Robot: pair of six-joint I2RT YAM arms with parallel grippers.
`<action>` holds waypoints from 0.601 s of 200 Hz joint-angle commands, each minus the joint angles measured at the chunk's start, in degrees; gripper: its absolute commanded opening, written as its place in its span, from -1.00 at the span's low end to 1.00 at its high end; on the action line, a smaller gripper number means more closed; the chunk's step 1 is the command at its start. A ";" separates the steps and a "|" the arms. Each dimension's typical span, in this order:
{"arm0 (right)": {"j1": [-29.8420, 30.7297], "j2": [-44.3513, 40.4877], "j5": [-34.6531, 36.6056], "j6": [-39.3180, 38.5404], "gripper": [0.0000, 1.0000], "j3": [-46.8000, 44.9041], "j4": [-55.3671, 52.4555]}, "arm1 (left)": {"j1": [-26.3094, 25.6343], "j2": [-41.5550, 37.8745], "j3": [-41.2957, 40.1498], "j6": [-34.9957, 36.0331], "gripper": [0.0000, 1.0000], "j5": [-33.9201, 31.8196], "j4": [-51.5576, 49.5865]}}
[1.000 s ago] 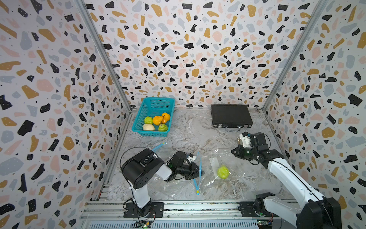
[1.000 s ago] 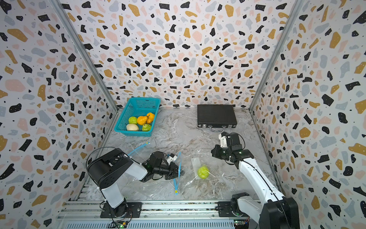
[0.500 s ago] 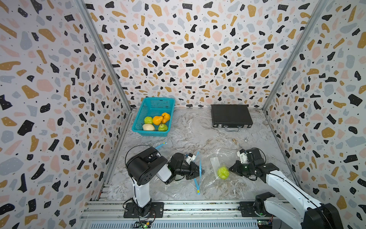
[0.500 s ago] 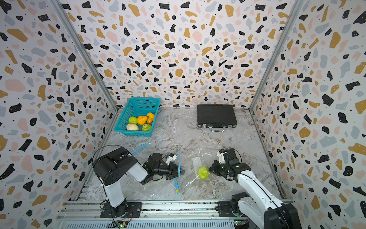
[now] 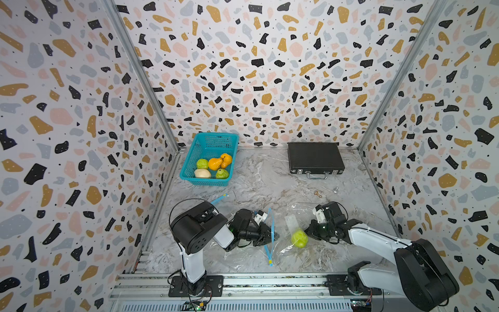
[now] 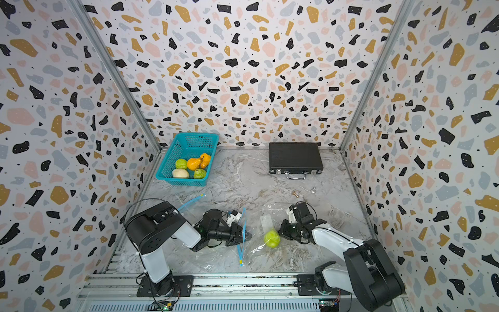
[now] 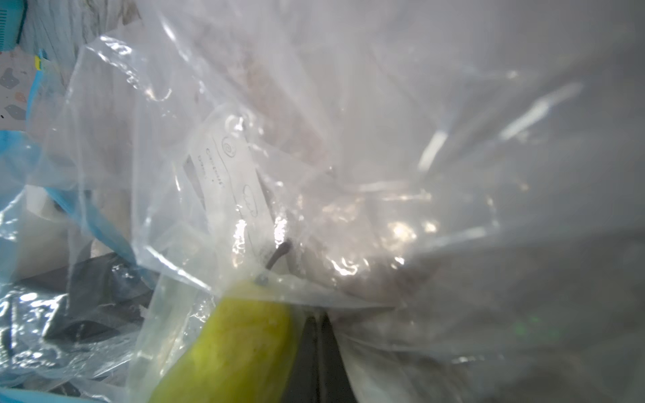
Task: Open the zip-top bag and take out the pear
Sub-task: Pick up the pear from the zipper food storage bag.
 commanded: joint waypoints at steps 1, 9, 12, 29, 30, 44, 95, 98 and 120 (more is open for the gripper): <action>1.92 1.33 1.39 1.65 -1.00 0.66 3.54 | -0.29 -0.66 0.85 2.95 -0.57 -0.02 -2.29; 2.82 2.10 1.73 2.07 -1.00 0.73 3.79 | -0.39 -0.82 1.01 3.15 -0.50 -0.21 -2.84; 3.03 2.41 1.80 2.17 -1.00 0.75 3.81 | -0.37 -0.93 1.14 3.20 -0.46 -0.22 -2.90; 4.71 4.14 2.54 3.00 -1.00 0.75 7.15 | -1.02 -2.12 1.94 3.35 -0.24 -0.48 -3.50; 4.79 4.23 2.61 3.05 -1.00 0.71 7.26 | -1.12 -2.24 2.01 3.43 -0.22 -0.48 -3.55; 5.43 5.35 2.77 3.73 -1.00 0.55 8.74 | -2.70 -4.33 3.41 4.91 0.01 -0.78 -7.61; 6.80 7.18 3.11 5.29 -1.00 0.49 11.57 | -6.43 -9.22 6.65 9.44 0.40 -2.39 -20.68; 6.88 7.18 3.10 5.42 -1.00 0.41 11.86 | -6.49 -9.15 6.65 9.54 0.40 -2.41 -20.86; 7.41 6.89 2.84 6.11 -1.00 -0.04 13.07 | -6.98 -7.52 5.54 8.81 0.36 -2.24 -19.12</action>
